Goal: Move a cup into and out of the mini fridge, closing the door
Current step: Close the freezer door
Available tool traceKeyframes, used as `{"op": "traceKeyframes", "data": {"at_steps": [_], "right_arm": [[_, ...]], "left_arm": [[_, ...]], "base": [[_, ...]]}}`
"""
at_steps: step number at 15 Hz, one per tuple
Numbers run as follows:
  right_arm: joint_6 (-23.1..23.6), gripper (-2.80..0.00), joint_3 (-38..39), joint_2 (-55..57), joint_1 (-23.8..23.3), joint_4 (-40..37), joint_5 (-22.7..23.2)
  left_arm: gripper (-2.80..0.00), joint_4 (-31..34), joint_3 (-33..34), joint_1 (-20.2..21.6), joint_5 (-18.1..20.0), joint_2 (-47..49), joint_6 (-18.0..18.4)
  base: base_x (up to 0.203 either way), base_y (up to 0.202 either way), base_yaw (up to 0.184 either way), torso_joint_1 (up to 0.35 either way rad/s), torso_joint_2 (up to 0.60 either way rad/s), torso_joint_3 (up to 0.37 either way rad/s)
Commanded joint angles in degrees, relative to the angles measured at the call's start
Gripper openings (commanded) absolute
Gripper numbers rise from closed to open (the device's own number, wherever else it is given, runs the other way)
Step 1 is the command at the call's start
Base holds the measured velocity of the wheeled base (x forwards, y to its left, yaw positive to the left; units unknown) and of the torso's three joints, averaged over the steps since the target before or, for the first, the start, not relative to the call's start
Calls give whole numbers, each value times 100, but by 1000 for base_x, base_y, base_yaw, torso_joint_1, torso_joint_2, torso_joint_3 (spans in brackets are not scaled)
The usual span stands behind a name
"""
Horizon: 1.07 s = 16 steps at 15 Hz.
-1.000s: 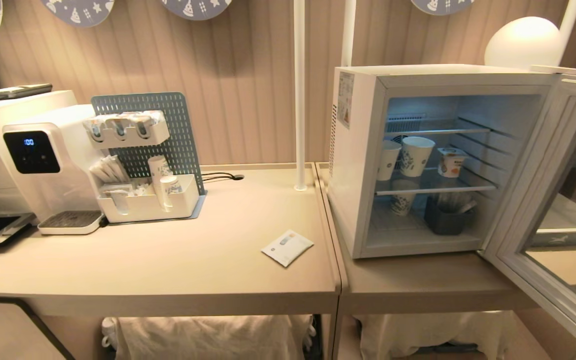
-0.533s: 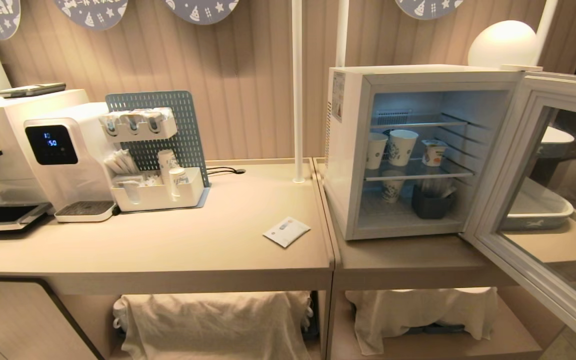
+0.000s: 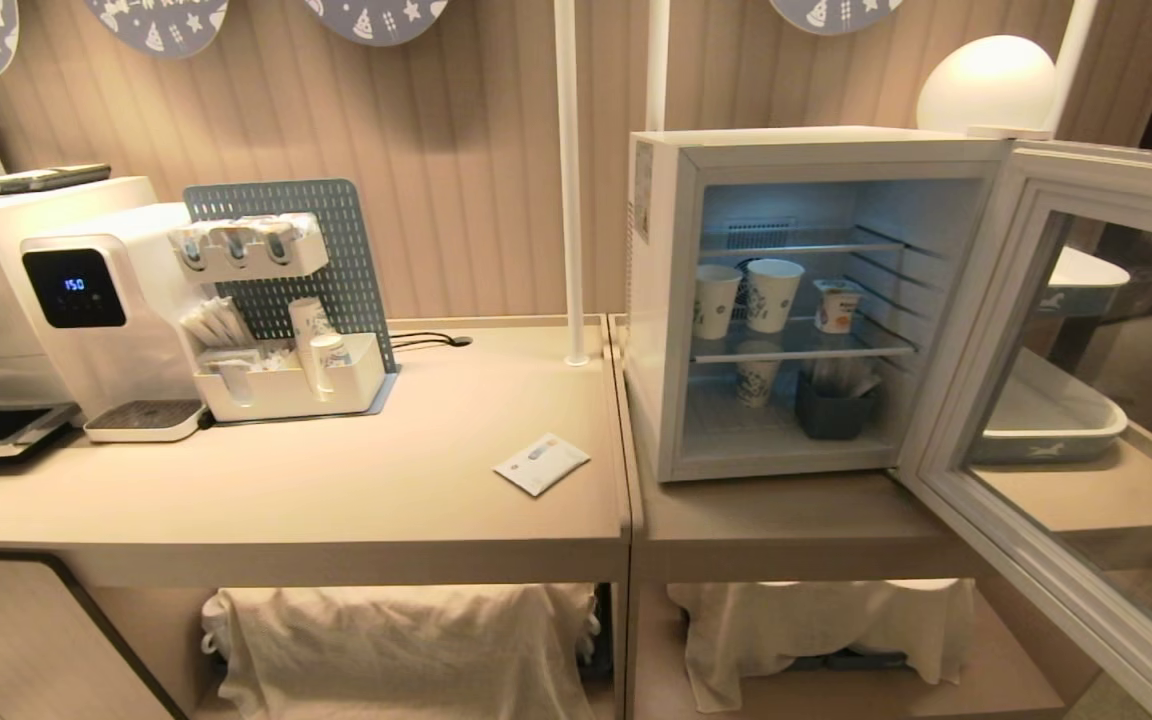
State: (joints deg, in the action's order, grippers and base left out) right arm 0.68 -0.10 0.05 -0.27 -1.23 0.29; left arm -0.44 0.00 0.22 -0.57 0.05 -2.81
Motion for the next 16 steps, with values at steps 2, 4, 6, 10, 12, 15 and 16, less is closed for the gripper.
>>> {"op": "traceKeyframes", "data": {"at_steps": [2,4,6,10,12,15,16], "right_arm": [[2,-280,1,13,0,0,-2],[2,-280,1,13,0,0,-1],[2,-280,1,13,0,0,-2],[2,-280,1,13,0,0,-2],[2,-280,1,13,0,0,-2],[2,-280,1,13,0,0,-2],[2,-280,1,13,0,0,-2]], "left_arm": [[-280,0,0,4,-4,4,0],[-280,0,0,4,-4,4,0],[-280,0,0,4,-4,4,-6],[-280,0,0,4,-4,4,0],[-280,0,0,4,-4,4,0],[-280,0,0,4,-4,4,0],[-280,0,0,4,-4,4,0]], "base": [[0,-191,0,2,0,4],[0,-197,2,2,2,4],[0,-195,1,6,2,2],[0,-194,1,1,2,0],[0,-192,2,3,1,3],[0,-193,0,2,1,4],[0,-195,0,0,0,0]]}}
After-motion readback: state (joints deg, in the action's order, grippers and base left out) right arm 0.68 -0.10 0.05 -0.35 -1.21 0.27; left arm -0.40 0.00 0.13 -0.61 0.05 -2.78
